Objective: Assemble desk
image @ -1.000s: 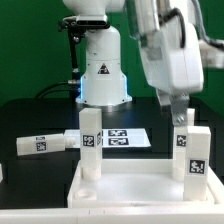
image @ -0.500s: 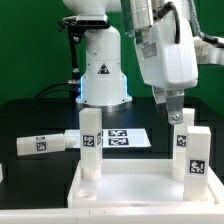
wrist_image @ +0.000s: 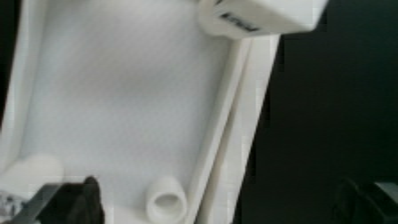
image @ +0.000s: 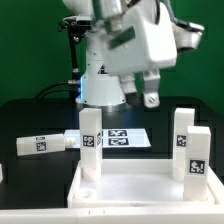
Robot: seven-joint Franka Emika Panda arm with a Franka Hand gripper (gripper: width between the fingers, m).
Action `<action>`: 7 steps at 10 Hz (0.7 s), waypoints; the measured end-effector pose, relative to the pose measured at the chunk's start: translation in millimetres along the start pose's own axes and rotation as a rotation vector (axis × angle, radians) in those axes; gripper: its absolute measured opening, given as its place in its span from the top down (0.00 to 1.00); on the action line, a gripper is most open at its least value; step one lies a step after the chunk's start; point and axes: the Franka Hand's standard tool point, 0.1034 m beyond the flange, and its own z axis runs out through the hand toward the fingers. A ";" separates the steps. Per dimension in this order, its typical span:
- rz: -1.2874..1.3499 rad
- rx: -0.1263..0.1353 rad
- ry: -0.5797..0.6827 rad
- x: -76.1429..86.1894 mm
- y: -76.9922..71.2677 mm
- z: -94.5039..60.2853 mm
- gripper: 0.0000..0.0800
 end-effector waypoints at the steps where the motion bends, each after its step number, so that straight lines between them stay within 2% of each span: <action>1: -0.013 0.009 0.012 2.1 -1.8 -0.2 0.19; 3: -0.022 0.004 0.010 0.3 -1.0 2.2 0.19; 4: -0.021 0.010 0.010 2.9 1.1 3.0 0.19; 5: -0.001 0.024 0.001 13.0 14.5 6.8 0.19; 7: -0.033 0.020 -0.032 52.3 49.3 2.1 0.19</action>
Offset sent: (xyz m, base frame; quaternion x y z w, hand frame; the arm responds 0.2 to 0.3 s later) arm 0.0000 0.0000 0.0000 0.0000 0.0000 0.0000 1.0000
